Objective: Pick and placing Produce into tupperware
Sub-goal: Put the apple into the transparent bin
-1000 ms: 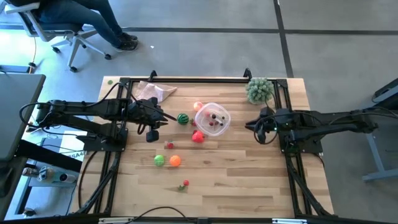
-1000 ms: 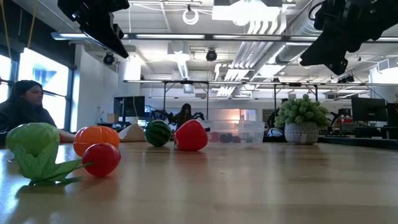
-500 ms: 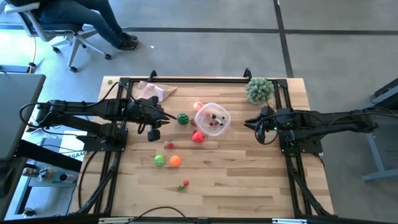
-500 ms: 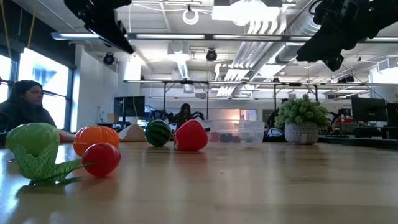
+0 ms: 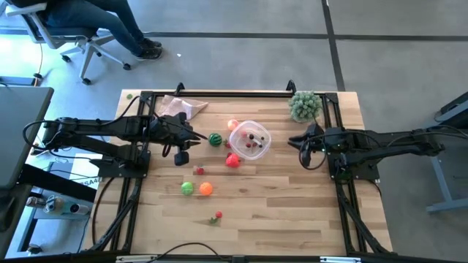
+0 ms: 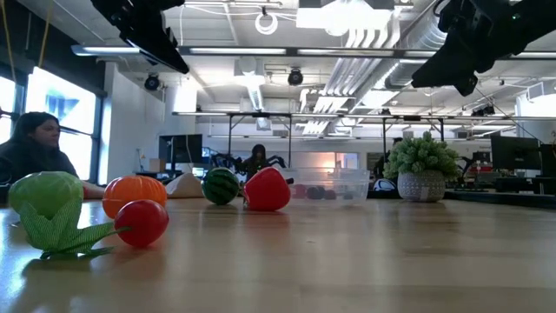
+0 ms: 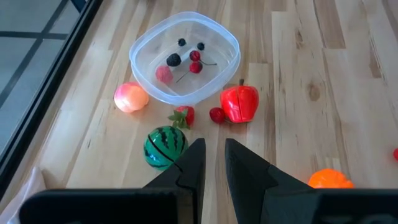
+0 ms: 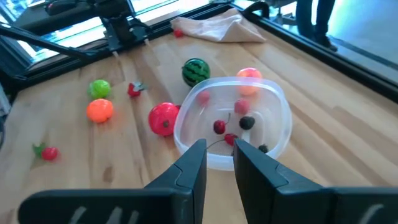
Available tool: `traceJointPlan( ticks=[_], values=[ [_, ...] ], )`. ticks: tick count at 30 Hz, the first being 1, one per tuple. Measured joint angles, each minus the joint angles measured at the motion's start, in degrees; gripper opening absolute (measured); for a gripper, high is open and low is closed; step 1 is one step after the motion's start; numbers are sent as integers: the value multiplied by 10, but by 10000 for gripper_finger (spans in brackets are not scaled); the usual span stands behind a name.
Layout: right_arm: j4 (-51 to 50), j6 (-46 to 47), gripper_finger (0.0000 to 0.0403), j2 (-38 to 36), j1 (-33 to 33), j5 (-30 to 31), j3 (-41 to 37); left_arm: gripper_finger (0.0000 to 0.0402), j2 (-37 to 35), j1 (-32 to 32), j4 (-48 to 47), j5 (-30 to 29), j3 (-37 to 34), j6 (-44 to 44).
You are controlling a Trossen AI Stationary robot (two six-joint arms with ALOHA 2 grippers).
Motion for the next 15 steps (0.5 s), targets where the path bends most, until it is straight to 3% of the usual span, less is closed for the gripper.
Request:
traceJointPlan(
  ticks=[7,15],
  values=[
    [0,0,70,0,0,9,0,51,1,0,30,1,0,-14],
    [0,3,70,0,0,9,0,51,1,0,141,2,0,-158]
  ],
)
